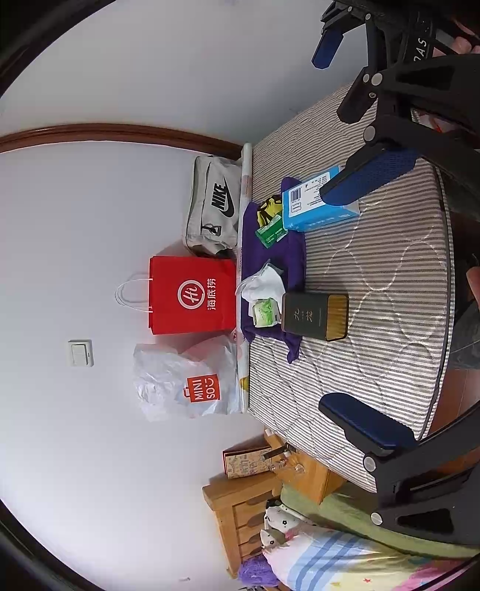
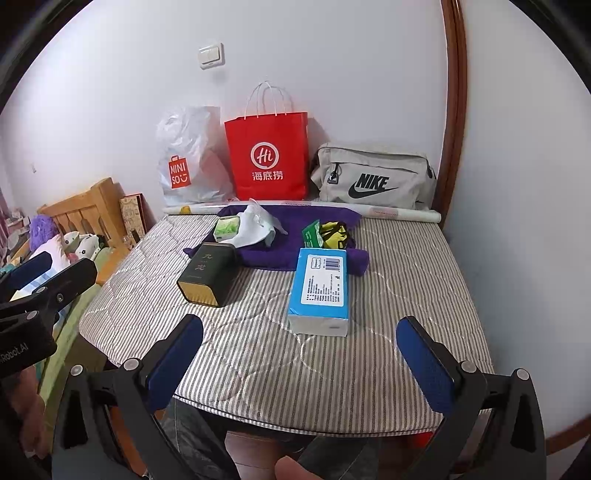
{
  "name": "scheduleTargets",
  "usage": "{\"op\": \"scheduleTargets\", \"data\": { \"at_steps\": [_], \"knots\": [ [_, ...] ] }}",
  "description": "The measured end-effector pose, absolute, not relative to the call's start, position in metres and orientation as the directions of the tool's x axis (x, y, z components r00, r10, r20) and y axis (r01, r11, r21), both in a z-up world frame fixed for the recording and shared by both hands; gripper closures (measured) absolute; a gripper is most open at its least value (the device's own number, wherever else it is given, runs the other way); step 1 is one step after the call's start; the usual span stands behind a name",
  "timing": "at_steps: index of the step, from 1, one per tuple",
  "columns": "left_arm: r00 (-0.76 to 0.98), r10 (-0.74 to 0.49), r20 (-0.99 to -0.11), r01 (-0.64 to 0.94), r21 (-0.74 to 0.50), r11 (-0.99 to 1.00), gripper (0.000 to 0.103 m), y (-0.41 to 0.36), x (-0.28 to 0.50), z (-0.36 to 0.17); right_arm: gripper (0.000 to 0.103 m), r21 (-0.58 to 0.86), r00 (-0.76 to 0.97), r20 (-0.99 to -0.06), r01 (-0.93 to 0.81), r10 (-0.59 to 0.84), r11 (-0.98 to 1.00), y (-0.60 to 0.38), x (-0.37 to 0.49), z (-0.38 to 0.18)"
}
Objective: Organize soft objects
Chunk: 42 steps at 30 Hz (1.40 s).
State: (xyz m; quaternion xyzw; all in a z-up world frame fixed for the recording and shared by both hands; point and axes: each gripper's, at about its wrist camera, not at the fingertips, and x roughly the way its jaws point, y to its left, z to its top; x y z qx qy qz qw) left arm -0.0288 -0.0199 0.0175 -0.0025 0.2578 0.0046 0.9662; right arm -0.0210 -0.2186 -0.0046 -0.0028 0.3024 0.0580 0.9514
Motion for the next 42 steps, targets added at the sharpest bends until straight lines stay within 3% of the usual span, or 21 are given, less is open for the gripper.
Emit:
{"op": "scheduleTargets", "data": {
  "at_steps": [42],
  "knots": [
    [0.866,0.006,-0.499,-0.009,-0.003,1.000,0.001,-0.0220,-0.0326,0.0189,0.000,0.024,0.814,-0.571,-0.115,0.108,0.993,-0.2177,-0.0274,0.0016]
  ]
}}
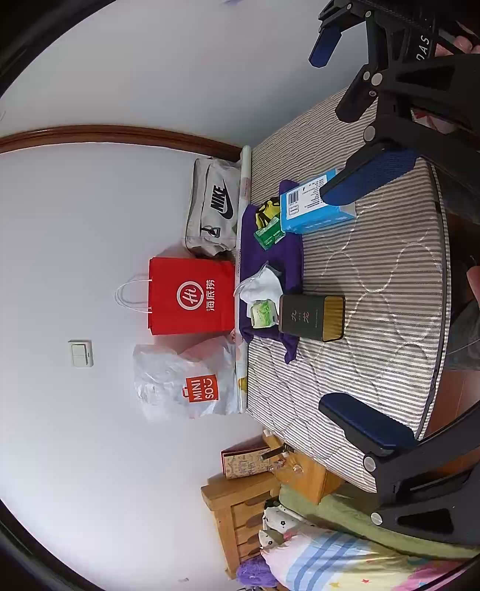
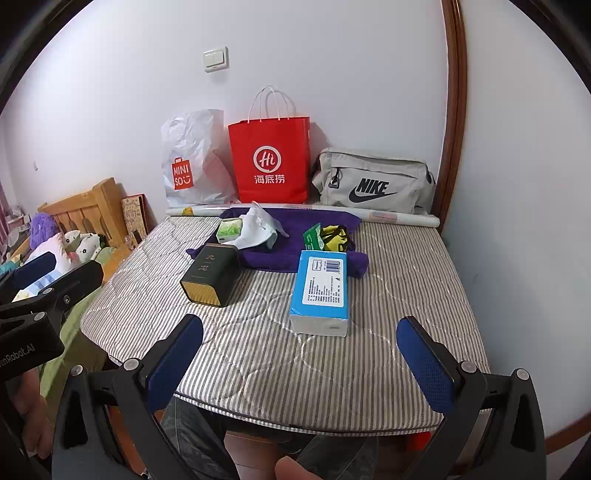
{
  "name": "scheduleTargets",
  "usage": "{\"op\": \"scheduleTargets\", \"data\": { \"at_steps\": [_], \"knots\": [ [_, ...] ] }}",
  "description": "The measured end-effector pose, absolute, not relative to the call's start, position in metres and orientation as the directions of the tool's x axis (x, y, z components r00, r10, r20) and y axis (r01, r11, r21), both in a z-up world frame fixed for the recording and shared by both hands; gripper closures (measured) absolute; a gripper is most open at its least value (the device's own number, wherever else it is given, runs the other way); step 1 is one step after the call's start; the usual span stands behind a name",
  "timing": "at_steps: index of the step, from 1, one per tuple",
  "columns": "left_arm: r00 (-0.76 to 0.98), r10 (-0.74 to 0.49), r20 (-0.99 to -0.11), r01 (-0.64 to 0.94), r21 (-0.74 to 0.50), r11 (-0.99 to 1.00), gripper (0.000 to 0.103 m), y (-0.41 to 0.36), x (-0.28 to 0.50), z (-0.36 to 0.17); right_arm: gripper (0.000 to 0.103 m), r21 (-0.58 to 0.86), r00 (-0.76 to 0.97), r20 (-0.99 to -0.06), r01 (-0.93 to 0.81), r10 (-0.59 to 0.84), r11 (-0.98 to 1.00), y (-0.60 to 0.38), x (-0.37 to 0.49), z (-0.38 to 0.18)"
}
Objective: Organize soft objects
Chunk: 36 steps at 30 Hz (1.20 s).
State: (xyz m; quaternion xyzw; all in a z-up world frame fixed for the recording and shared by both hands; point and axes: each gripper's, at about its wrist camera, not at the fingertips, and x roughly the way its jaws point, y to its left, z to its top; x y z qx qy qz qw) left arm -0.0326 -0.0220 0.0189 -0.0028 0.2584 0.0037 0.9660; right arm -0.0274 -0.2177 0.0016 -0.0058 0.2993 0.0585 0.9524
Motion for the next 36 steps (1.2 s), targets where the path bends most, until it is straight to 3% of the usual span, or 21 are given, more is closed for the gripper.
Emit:
{"op": "scheduleTargets", "data": {
  "at_steps": [36],
  "knots": [
    [0.857,0.000,-0.515,-0.009,-0.016,1.000,0.001,-0.0297,-0.0351,0.0108,0.000,0.018,0.812,-0.572,-0.125,0.112,0.992,-0.2197,-0.0304,0.0008]
  ]
}}
